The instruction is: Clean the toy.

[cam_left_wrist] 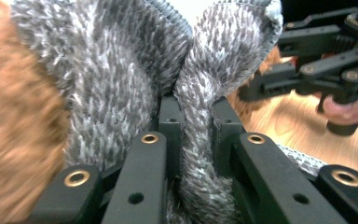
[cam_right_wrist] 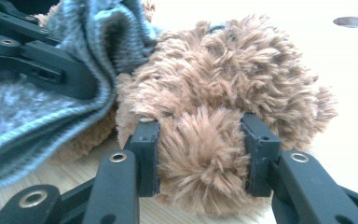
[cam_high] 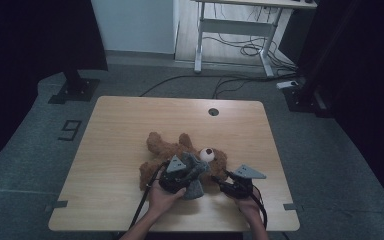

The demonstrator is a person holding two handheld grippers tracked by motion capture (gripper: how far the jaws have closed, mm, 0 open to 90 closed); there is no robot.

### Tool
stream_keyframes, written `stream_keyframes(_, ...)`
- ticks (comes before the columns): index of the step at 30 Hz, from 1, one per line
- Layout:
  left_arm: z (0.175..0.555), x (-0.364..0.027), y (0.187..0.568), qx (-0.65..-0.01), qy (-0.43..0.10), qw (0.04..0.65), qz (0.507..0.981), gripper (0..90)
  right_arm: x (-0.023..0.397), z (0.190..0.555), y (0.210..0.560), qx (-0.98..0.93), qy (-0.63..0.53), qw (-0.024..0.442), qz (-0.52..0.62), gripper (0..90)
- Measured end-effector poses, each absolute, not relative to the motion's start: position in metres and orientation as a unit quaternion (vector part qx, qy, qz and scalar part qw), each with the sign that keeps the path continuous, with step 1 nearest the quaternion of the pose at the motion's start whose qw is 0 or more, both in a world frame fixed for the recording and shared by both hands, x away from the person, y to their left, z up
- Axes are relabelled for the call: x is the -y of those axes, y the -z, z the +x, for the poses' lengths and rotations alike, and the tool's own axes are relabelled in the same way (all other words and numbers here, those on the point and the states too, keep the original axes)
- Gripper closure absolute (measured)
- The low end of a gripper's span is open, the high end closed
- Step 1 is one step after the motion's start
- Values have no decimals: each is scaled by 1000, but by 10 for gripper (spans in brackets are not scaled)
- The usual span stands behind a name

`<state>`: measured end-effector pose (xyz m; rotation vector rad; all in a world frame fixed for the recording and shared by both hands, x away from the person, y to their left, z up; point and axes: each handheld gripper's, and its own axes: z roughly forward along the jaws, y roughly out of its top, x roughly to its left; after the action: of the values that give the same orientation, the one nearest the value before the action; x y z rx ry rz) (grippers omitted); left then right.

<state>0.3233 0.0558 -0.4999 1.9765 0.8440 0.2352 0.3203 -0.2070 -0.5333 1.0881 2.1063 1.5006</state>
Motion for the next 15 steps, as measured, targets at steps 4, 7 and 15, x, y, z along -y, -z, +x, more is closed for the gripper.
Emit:
stream_keyframes(4,317,-68,499,-343,-111,461,811,782,208,320,533,-740,-528,166,382,572)
stream_keyframes(7,315,-81,498,-347,-109,461,810,783,208,321,534,-739,-530,165,381,572)
stream_keyframes(15,311,-139,495,-385,-114,479,780,782,209,321,534,-737,-534,162,381,573)
